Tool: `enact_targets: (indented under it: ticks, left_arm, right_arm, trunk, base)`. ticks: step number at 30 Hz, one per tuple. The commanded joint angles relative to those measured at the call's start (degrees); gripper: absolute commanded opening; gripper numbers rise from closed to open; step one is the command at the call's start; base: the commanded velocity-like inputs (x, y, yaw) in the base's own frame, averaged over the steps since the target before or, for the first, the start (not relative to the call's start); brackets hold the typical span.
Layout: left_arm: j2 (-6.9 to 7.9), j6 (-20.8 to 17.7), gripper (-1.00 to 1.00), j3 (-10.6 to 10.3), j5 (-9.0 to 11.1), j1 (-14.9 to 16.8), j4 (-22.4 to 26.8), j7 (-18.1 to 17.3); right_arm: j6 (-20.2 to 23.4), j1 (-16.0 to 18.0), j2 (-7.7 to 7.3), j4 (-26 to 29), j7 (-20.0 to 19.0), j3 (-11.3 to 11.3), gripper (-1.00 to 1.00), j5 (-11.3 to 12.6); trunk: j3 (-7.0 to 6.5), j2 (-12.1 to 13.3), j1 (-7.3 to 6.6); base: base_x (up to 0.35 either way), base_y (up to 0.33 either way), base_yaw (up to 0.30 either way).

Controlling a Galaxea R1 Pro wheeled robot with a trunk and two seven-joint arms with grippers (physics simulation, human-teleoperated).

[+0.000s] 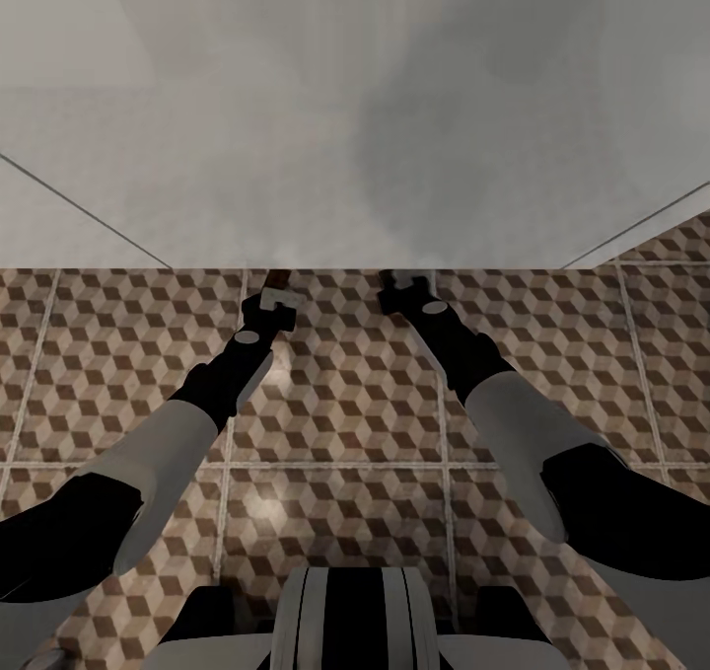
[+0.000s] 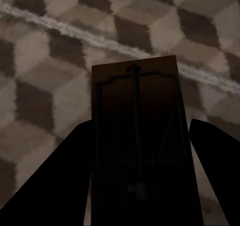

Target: Take the four mousetraps from the cabinet in the bathroom and place them on the bathroom floor. Make sure all four end up on the same floor surface, and ensure that at least two of them are either under or directly next to the same bathroom sink.

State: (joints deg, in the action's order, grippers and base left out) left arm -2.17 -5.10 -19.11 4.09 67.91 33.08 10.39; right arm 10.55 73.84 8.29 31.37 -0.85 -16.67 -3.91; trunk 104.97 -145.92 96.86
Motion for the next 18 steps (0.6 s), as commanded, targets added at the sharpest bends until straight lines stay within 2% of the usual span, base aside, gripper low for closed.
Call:
enact_targets:
  ticks: [1, 11, 18]
  left_arm:
    - [0.08, -0.4, -1.0, -0.4, 0.2, 0.0, 0.1, 0.7]
    - [0.07, -0.4, -1.0, -0.5, 0.2, 0.0, 0.0, 0.7]
    - [0.06, -0.4, -1.0, -0.5, 0.2, 0.0, 0.0, 0.7]
  right_arm:
    - [0.2, 0.0, 0.01, 0.0, -0.3, 0.0, -1.0, -0.4]
    - [-3.8, 0.0, 0.05, -4.3, -0.8, 0.2, -1.0, -0.4]
    - [-5.3, 0.0, 0.06, -6.2, -0.9, 1.2, -1.0, -0.3]
  trunk:
    - [0.03, 0.0, -0.01]
    - [0.03, 0.0, -0.01]
    - [0.03, 0.0, -0.01]
  base:
    - [0.0, 0.0, 0.0]
    - [0.0, 0.0, 0.0]
    - [0.0, 0.0, 0.0]
